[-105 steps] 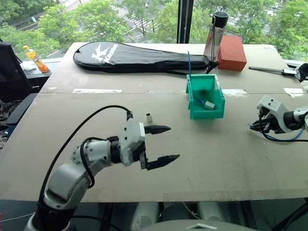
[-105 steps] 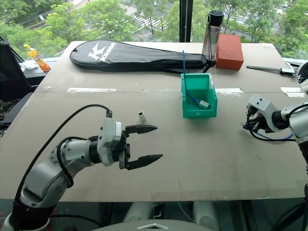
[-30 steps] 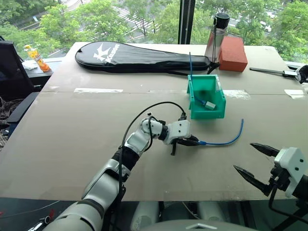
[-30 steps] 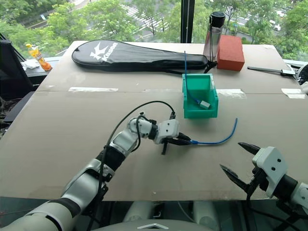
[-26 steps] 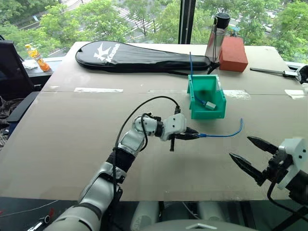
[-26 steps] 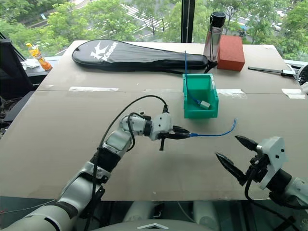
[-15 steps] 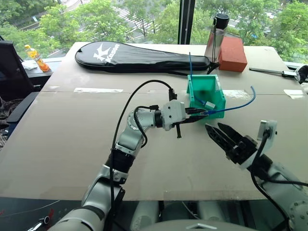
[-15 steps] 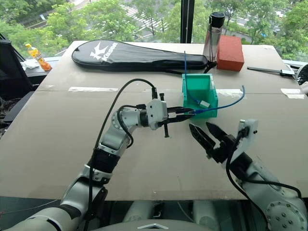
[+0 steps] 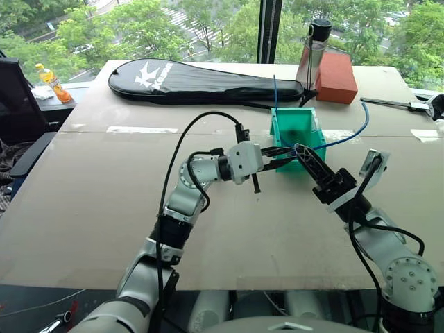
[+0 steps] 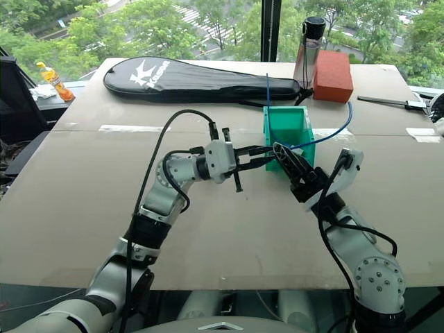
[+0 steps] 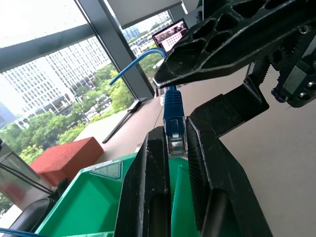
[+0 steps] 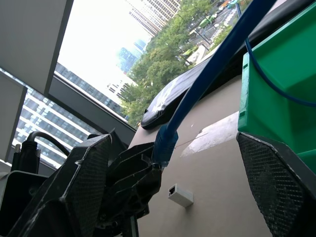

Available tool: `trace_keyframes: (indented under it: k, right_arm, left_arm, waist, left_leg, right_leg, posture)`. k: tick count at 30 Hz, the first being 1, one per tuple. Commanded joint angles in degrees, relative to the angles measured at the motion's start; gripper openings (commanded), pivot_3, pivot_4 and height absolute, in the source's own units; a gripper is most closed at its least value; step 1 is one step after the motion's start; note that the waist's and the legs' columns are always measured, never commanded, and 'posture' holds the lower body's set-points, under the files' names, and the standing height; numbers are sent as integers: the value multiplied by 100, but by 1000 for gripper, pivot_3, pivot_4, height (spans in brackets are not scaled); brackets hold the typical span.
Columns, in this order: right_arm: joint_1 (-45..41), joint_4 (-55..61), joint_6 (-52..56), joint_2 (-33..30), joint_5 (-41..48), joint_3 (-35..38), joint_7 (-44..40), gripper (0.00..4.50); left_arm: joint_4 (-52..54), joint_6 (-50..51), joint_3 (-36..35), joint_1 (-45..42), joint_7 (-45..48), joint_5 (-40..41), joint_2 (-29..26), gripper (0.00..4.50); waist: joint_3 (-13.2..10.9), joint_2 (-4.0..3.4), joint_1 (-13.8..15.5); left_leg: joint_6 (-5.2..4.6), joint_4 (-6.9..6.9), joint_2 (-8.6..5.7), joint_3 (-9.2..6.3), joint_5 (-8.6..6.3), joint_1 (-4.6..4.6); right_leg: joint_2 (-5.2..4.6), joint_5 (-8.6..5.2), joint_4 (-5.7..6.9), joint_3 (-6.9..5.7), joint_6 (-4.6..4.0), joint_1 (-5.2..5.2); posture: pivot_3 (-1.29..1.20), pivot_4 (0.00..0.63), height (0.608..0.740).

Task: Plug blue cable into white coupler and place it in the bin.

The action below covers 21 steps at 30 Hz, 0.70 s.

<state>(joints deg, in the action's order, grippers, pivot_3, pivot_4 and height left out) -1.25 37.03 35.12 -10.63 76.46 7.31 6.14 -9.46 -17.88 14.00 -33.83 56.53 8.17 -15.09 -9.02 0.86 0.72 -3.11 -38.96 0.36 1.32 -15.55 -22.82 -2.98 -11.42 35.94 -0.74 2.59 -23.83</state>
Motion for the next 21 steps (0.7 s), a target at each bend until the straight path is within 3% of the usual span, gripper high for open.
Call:
trace_keyframes:
  k: [1, 3, 9, 13, 18, 21]
  right_arm:
    - [-135, 37, -150, 21, 92, -25, -68, 4003]
    - [-166, -1, -154, 20, 76, -56, -85, 4003]
    - [-224, -105, -100, -2, 1, -196, -144, 1307]
    - [-263, -146, -119, -1, -77, -264, -209, 33]
    - [-323, -188, -136, -47, -112, -213, -290, 33]
    - [-376, -224, -134, -115, -119, -169, -358, 0]
  left_arm:
    - [308, -97, -30, -5, -41, 94, -14, 0]
    - [309, -99, -26, -1, -40, 103, -17, 0]
    - [311, -91, -28, 11, -30, 140, -7, 0]
    - [324, -93, -42, 33, -28, 178, -5, 0]
    - [438, 282, -82, 109, 110, 444, -95, 0]
    - [690, 834, -228, 236, 143, 770, -236, 1457]
  waist:
    - [0, 0, 1]
    - [0, 0, 3]
    - [0, 0, 2]
    - [0, 0, -2]
    - [0, 0, -3]
    - [0, 0, -8]
  left_leg:
    - [0, 0, 0, 0, 0, 0]
    - [0, 0, 0, 0, 0, 1]
    - [0, 0, 0, 0, 0, 0]
    - [0, 0, 0, 1, 0, 0]
    - [0, 0, 1, 1, 0, 0]
    - [0, 0, 2, 1, 0, 0]
  right_leg:
    - [0, 0, 0, 0, 0, 0]
    - [0, 0, 1, 0, 0, 0]
    - [0, 0, -1, 0, 0, 0]
    - [0, 0, 0, 1, 0, 0]
    - [0, 0, 0, 0, 0, 0]
    - [-1, 0, -1, 1, 0, 0]
  posture:
    - [0, 150, 740]
    - [0, 150, 740]
    - [0, 150, 740]
    - [0, 150, 740]
    - [0, 150, 740]
    - [0, 150, 740]
